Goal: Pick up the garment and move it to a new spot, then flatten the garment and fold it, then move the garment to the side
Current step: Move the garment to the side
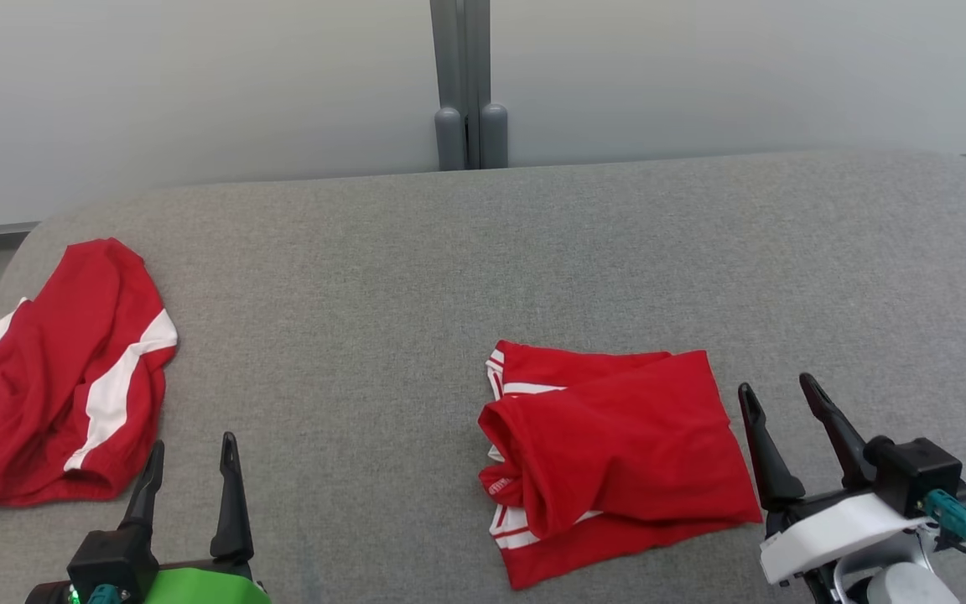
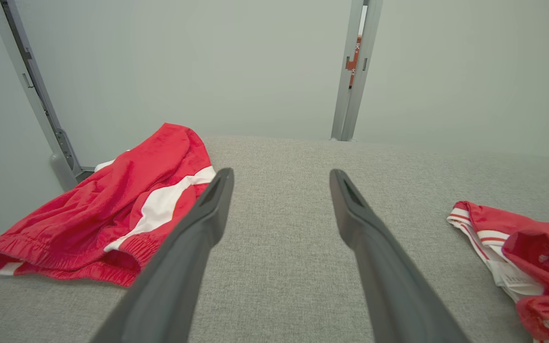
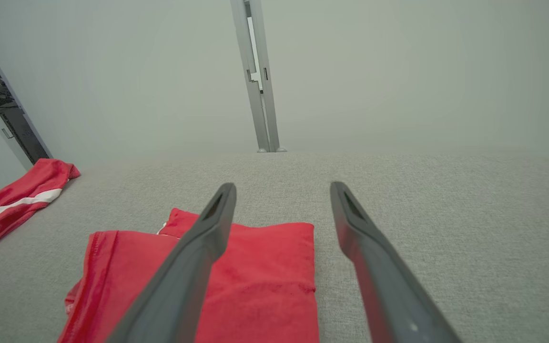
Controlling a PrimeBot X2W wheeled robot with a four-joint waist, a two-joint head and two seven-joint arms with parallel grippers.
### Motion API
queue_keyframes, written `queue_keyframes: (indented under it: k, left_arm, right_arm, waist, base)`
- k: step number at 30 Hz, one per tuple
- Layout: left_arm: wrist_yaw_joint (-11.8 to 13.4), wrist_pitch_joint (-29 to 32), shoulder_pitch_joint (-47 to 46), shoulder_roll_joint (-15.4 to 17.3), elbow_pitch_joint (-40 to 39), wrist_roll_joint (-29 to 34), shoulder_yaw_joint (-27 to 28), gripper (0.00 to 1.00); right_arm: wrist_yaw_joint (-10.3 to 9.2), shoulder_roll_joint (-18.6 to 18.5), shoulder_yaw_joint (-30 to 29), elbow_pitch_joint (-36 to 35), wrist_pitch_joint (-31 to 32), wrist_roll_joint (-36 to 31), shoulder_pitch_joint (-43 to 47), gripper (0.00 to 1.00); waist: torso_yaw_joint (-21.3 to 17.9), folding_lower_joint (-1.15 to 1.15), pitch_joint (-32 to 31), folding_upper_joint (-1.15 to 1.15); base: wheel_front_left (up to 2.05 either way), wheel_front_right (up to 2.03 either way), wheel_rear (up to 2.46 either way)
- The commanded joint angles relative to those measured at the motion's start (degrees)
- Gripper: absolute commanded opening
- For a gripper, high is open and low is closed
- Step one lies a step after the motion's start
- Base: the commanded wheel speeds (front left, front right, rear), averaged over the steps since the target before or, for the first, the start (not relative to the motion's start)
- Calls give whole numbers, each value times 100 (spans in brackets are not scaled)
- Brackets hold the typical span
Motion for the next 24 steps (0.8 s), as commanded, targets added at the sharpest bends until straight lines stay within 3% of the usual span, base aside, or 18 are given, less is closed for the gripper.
queue_keyframes:
  k: [1, 13, 24]
  left_arm:
    - [-3, -1, 17, 6, 10, 63, 4, 100]
    - [8, -1, -108, 6, 9, -13, -107, 100]
    - [40, 0, -309, 6, 20, -40, -185, 100]
  right_arm:
    - [-3, -67, 66, 77, -24, 34, -156, 100]
    - [-3, -489, 957, 1907, 25, 521, -1207, 100]
    - [-3, -356, 1592, 3615, 153, 1076, -1884, 100]
  waist:
    - [-9, 0, 13, 0]
    - [115, 0, 230, 0]
    - [260, 0, 523, 0]
  base:
    - [0, 0, 0]
    - [0, 0, 0]
    - [0, 0, 0]
